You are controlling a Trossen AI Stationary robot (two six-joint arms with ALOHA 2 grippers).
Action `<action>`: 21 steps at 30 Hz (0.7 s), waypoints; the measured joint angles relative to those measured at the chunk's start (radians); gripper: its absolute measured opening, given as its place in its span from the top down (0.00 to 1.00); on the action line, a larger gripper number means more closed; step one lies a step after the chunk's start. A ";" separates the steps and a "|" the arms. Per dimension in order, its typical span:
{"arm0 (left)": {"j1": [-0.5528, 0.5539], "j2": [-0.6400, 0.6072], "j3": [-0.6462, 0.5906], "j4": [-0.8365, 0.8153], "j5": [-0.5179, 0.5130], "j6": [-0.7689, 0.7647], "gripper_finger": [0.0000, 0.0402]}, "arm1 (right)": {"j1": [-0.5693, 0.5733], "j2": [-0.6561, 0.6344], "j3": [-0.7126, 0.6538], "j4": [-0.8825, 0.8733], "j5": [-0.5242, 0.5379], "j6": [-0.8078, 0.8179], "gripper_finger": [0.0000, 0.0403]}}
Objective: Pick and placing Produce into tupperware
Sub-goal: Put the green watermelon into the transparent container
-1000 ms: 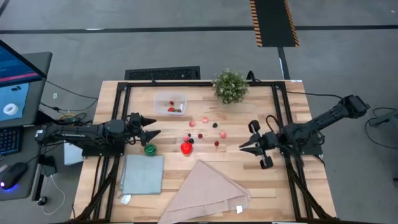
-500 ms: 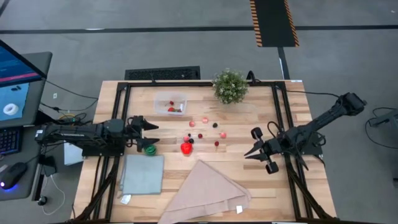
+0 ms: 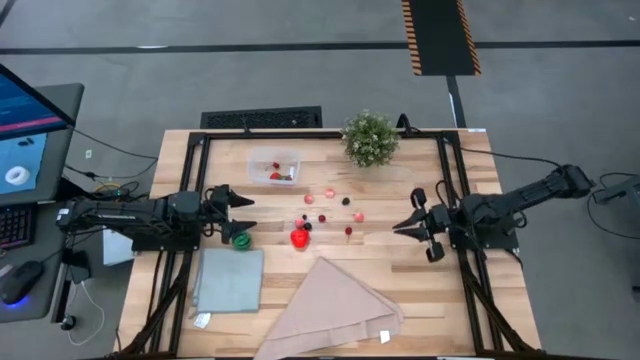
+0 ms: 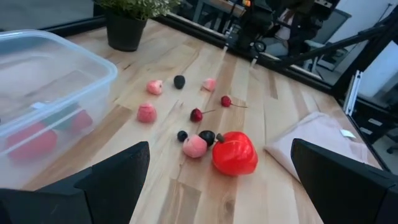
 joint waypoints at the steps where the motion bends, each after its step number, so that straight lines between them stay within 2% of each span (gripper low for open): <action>1: 0.000 0.000 0.000 0.000 -0.004 0.001 0.05 | -0.012 -0.022 0.000 -0.026 0.001 -0.006 0.84; 10: 0.000 0.000 0.000 -0.047 -0.005 0.097 0.05 | -0.066 -0.200 0.000 -0.272 0.001 -0.027 0.84; 17: -0.001 0.000 0.012 -0.078 0.115 0.158 0.05 | -0.071 -0.206 0.000 -0.310 0.001 -0.026 0.84; 19: -0.001 0.000 0.052 -0.152 0.096 0.191 0.05 | -0.071 -0.206 0.000 -0.325 0.001 -0.026 0.84; 21: -0.001 0.000 0.098 -0.242 0.030 0.218 0.05 | -0.071 -0.206 0.000 -0.331 0.001 -0.026 0.84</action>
